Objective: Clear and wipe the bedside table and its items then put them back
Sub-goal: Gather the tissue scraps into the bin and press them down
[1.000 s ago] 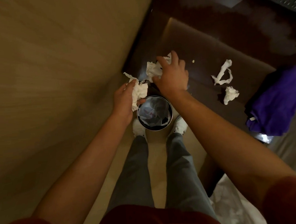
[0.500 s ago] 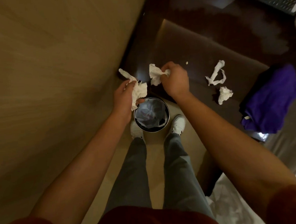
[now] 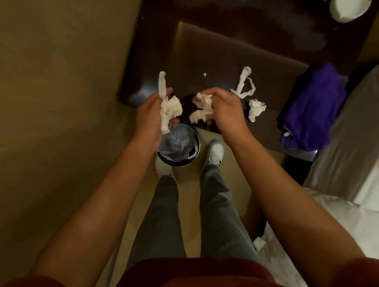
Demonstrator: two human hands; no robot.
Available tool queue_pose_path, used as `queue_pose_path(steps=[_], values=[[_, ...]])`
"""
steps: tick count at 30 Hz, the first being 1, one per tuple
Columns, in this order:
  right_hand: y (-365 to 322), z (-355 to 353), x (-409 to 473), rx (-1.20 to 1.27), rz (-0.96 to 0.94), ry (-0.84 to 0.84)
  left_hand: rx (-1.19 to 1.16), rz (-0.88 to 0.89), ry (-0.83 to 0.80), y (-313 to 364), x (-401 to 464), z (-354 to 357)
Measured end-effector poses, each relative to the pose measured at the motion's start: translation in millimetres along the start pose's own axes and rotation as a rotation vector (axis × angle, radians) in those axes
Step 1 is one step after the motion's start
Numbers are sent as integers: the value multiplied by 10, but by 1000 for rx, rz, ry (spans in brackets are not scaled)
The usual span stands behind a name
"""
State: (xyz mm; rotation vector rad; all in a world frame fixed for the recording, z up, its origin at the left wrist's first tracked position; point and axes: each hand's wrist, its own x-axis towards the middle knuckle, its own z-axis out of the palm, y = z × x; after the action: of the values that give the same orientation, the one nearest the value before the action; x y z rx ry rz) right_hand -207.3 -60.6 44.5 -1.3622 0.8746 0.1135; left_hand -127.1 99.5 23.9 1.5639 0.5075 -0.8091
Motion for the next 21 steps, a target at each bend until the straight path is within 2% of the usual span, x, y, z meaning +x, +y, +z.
queue_pose_path(steps=[3,5,7,10,13,21], values=[[91,-374,2,61,79,117,40,16,-28,18,-19,227],[162,-624,30,75,93,212,35,-33,-50,44,-34,442],[237,-844,41,-49,40,295,49,-81,-34,78,-20,645],[347,-1100,54,-364,-16,370,157,-15,-77,97,60,878],[456,-1255,125,-561,-20,348,330,135,-124,101,183,1112],[648,-1291,206,-775,21,243,998,404,-205,-5,425,1607]])
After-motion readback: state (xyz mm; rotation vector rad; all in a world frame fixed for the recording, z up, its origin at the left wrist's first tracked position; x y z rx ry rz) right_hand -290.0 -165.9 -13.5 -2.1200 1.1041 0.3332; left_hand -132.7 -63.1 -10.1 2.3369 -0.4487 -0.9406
